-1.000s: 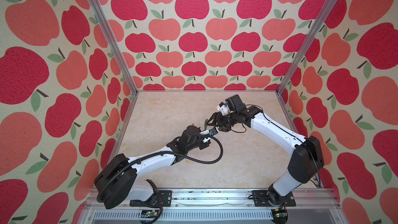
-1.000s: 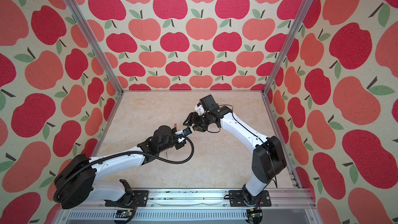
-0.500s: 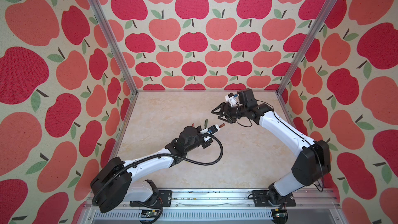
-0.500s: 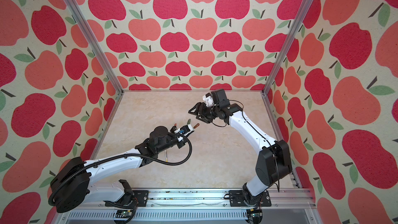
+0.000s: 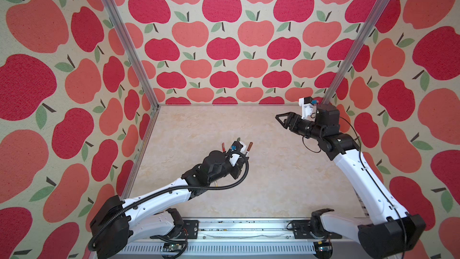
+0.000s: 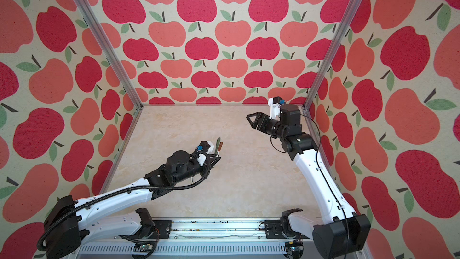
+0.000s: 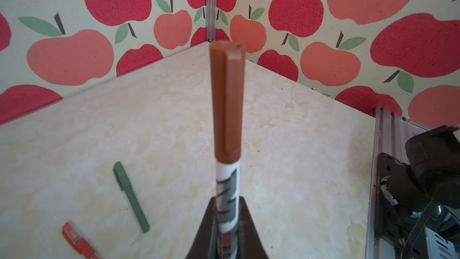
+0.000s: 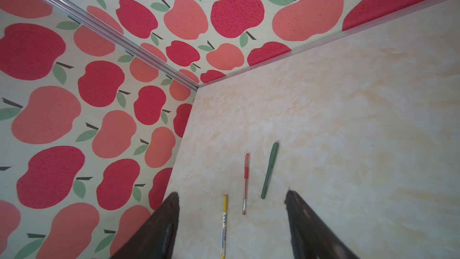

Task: Insert pens into pen caps
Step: Place the pen at the center of the table.

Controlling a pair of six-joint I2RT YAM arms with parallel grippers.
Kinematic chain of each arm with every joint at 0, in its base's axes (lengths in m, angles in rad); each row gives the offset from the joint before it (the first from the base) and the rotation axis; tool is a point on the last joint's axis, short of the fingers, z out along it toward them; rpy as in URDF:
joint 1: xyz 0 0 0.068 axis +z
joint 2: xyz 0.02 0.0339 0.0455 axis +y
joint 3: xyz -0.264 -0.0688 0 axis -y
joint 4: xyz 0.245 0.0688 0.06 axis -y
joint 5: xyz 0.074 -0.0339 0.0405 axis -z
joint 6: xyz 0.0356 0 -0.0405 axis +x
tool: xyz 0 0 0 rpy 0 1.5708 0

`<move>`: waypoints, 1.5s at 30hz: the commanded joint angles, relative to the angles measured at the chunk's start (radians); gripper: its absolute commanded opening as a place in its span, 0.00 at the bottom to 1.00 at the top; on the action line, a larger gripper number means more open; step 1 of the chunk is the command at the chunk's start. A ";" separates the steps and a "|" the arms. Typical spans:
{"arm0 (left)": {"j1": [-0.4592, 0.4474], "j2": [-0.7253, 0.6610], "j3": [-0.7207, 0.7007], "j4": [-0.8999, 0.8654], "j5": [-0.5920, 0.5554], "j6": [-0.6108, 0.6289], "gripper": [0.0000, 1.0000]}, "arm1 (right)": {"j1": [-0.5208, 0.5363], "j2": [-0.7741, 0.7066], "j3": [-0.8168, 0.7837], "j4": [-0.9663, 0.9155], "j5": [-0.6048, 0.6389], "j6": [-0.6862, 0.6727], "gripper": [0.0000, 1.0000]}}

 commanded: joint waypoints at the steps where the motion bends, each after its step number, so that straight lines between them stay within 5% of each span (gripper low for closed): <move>1: 0.005 0.060 0.085 -0.174 -0.004 -0.260 0.03 | 0.008 -0.065 -0.137 0.103 0.136 -0.078 0.70; 7: 0.013 0.225 0.192 -0.302 0.047 -0.396 0.05 | 0.013 -0.137 -0.206 0.078 0.182 -0.099 0.71; 22: 0.065 0.536 0.366 -0.453 0.180 -0.417 0.08 | 0.029 -0.241 -0.295 0.037 0.175 -0.083 0.71; 28: 0.082 0.625 0.393 -0.429 0.206 -0.415 0.16 | 0.034 -0.253 -0.311 0.043 0.170 -0.069 0.71; 35: 0.088 0.689 0.421 -0.415 0.217 -0.395 0.23 | 0.028 -0.259 -0.296 0.029 0.148 -0.116 0.99; 45: 0.099 0.654 0.408 -0.386 0.182 -0.366 0.46 | -0.011 -0.285 -0.298 0.034 0.201 -0.170 0.99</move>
